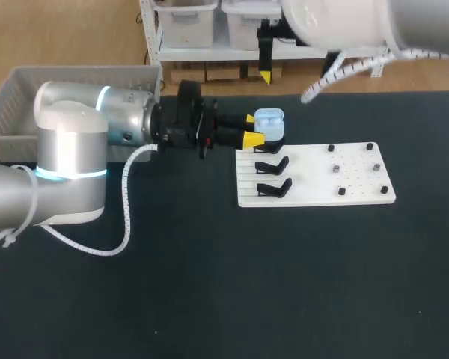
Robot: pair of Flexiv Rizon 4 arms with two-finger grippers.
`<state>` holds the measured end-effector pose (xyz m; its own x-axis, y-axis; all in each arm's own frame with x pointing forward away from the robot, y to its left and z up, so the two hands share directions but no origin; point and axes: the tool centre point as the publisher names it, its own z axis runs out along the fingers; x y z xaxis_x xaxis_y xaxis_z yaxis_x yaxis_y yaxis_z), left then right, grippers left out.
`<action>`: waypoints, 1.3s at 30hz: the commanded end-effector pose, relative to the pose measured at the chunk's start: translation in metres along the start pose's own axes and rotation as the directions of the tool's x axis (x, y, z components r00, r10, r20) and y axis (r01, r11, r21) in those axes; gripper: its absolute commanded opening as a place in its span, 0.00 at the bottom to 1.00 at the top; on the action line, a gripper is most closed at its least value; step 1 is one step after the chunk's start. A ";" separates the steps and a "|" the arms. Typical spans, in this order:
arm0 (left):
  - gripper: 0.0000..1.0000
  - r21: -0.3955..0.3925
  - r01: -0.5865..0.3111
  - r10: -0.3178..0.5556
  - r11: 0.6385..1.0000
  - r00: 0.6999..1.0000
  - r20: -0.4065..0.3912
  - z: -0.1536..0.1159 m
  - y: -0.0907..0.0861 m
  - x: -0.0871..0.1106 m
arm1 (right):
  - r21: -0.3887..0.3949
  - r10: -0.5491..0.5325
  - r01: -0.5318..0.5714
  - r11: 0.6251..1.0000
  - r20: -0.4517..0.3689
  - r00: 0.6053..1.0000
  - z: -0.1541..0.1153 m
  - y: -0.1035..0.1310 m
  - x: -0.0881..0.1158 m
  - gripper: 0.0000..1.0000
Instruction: Pick up each earbud case from the left stands, insert the matching earbuds, close the lid, and place the case in the box.
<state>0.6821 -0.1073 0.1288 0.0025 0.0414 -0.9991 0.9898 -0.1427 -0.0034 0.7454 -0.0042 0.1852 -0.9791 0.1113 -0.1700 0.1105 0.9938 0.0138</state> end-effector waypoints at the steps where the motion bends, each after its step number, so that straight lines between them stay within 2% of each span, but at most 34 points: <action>1: 0.00 -0.006 -0.003 0.003 1.000 1.000 0.002 0.000 -0.002 0.001 | -0.009 0.014 -0.014 1.000 0.046 0.999 0.017 -0.006 -0.001 1.00; 8: 0.00 -0.006 -0.003 0.003 1.000 1.000 0.002 0.000 -0.002 0.001 | -0.009 0.014 -0.014 1.000 -0.006 1.000 0.032 -0.007 0.002 1.00; 13: 0.00 -0.006 -0.003 0.003 1.000 1.000 0.002 0.000 -0.002 0.001 | -0.001 0.001 -0.001 1.000 -0.045 0.999 0.042 -0.007 0.012 1.00; 30: 0.00 -0.006 -0.003 0.003 1.000 1.000 0.002 0.000 -0.002 0.001 | -0.005 -0.057 0.057 0.998 -0.133 0.990 0.035 -0.009 0.056 1.00; 33: 0.00 -0.006 -0.003 0.003 1.000 1.000 0.002 0.000 -0.002 0.001 | 0.019 -0.025 0.027 0.999 -0.057 0.998 0.032 -0.013 0.056 1.00; 35: 0.00 -0.006 -0.003 0.003 1.000 1.000 0.002 0.000 -0.002 0.001 | 0.005 0.006 -0.007 1.000 0.038 0.999 0.018 -0.017 0.054 1.00; 39: 0.00 -0.006 -0.003 0.003 1.000 1.000 0.002 0.000 -0.002 0.001 | -0.012 -0.022 0.025 1.000 0.211 0.977 -0.017 -0.022 0.057 1.00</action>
<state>0.6820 -0.1073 0.1288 0.0024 0.0415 -0.9991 0.9898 -0.1427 -0.0035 0.7168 -0.0074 0.1729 -0.9822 0.1020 -0.1575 0.1046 0.9945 -0.0088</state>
